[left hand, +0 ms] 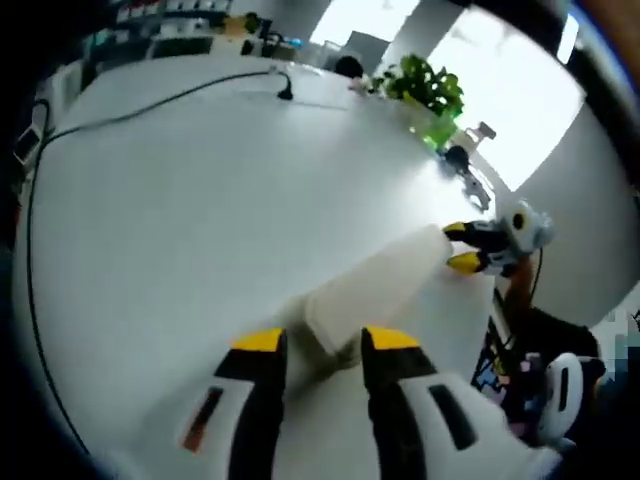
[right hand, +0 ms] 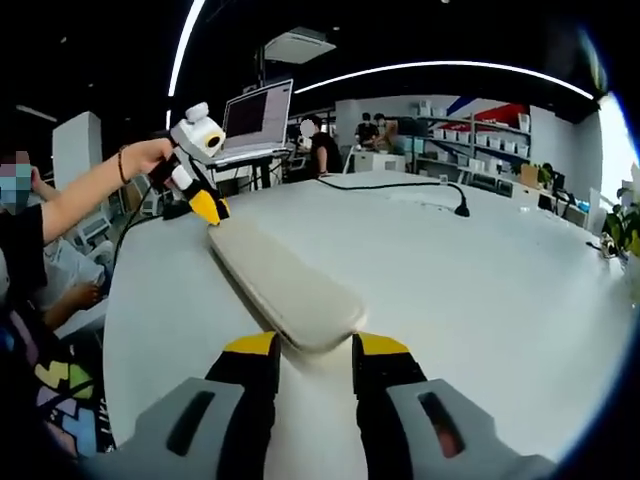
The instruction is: Arrange the utensils inside the cutlery case until each visible utensil rests in its matching compartment.
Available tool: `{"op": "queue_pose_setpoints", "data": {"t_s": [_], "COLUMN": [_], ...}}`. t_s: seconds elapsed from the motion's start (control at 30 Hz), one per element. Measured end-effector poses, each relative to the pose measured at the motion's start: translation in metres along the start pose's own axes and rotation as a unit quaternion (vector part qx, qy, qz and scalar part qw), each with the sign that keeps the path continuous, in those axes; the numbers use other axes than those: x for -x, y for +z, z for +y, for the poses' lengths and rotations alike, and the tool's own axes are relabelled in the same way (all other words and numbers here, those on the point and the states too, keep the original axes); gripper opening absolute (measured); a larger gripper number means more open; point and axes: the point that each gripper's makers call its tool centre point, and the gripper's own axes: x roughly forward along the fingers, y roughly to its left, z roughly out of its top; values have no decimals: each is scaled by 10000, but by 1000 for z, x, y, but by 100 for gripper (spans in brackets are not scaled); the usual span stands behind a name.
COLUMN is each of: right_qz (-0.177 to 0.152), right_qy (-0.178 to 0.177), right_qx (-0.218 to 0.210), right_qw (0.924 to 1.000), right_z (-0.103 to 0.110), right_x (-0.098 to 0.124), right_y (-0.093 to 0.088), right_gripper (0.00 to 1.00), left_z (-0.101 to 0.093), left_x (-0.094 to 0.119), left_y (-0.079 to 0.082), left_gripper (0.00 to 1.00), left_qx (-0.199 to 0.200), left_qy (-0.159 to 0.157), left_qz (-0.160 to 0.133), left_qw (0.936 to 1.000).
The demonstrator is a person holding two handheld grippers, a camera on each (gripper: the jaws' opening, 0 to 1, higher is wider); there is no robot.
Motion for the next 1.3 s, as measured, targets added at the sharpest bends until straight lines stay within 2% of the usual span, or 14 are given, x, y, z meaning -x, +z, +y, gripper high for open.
{"op": "queue_pose_setpoints", "data": {"t_s": [0.13, 0.27, 0.57, 0.67, 0.73, 0.93, 1.13, 1.17, 1.3], "right_qz": [108, 200, 327, 297, 269, 267, 252, 256, 243], "right_qy": [-5, -63, -167, -146, -146, -82, -70, -59, -15], "right_qx": [80, 202, 318, 251, 266, 192, 136, 115, 79], "right_qw": [9999, 9996, 9988, 9991, 9992, 9994, 9996, 9996, 9997], "right_z": [-2, -2, -3, -3, -3, -1, -3, -3, -2], "right_x": [0, -1, -1, -1, -1, -1, -2, -2, -1], "right_y": [1, 1, -1, -1, -1, -2, -2, -3, -3], "right_gripper": [29, 30, 31, 30, 30, 28, 28, 28, 28], "left_z": [-13, -14, -20, -17, -17, -22, -20, -20, -14], "left_x": [-9, -11, -14, -14, -13, -12, -14, -14, -11], "left_y": [-9, -11, -16, -17, -18, -24, -22, -23, -19], "left_gripper": [35, 37, 36, 35, 34, 28, 27, 27, 26], "left_qx": [178, 374, 512, 820, 798, 1227, 1344, 1469, 1502], "left_qy": [-158, -194, -227, -350, -424, -599, -708, -764, -847], "left_qz": [86, 149, 199, 221, 199, 208, 265, 274, 214], "left_qw": [9997, 9990, 9982, 9958, 9957, 9904, 9880, 9858, 9848]}}
